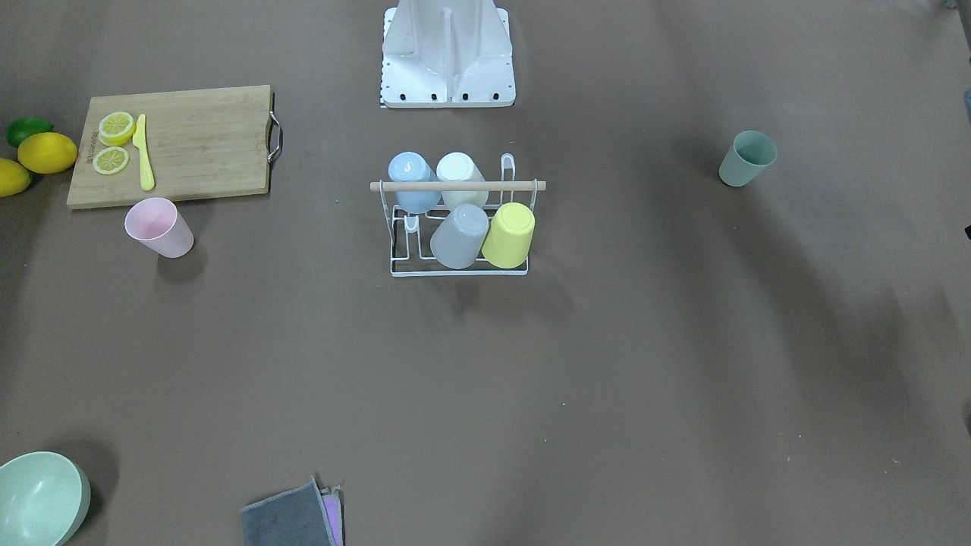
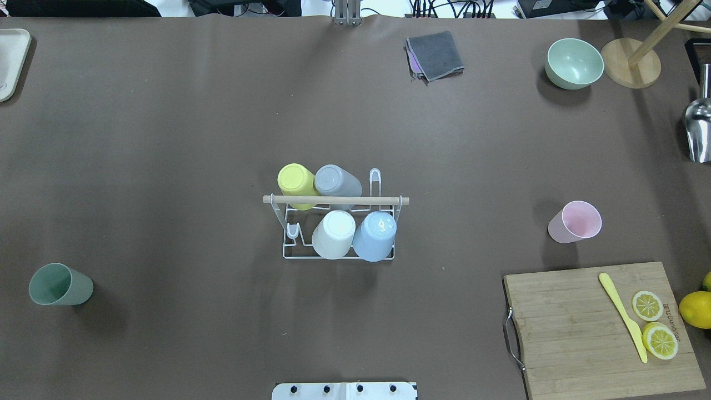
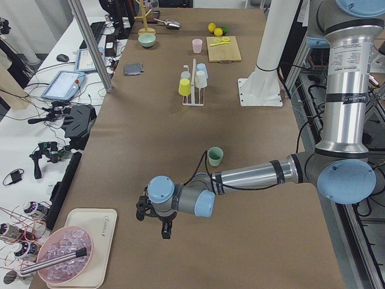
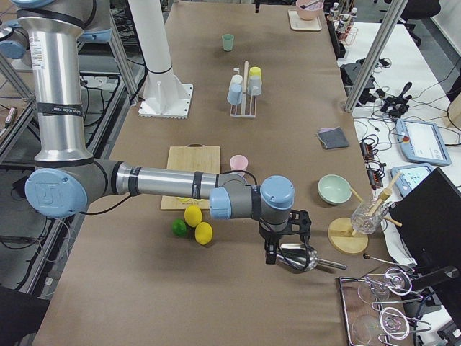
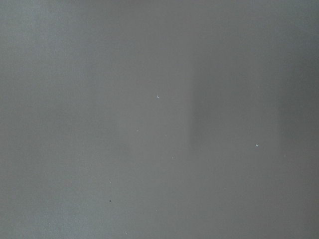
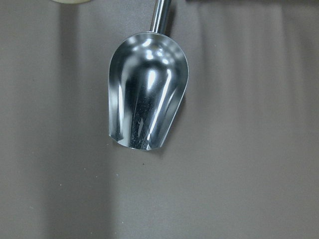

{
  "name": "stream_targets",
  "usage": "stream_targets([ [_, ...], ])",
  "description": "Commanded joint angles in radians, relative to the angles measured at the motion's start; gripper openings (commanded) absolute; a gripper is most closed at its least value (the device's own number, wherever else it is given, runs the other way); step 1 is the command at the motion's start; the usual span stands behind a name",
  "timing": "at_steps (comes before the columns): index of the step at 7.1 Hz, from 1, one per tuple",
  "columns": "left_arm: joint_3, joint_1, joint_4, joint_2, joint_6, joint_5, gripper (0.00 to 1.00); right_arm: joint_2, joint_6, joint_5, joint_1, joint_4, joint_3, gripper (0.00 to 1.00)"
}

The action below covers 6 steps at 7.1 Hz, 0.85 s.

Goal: Place cup on cup holder

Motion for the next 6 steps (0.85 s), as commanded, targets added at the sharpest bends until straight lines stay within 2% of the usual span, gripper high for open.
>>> stream_targets([
  [1,0.001,0.0,0.0,0.008,-0.023,0.002,0.98,0.001,0.008,-0.001,0.0,-0.007,0.005,0.99],
  [4,-0.008,0.0,0.0,0.008,-0.048,0.0,0.98,0.002,0.011,0.011,0.0,-0.011,0.004,0.99],
  [6,-0.054,0.0,0.0,0.008,-0.048,-0.001,0.98,-0.002,0.011,0.01,0.0,-0.014,-0.001,0.99],
])
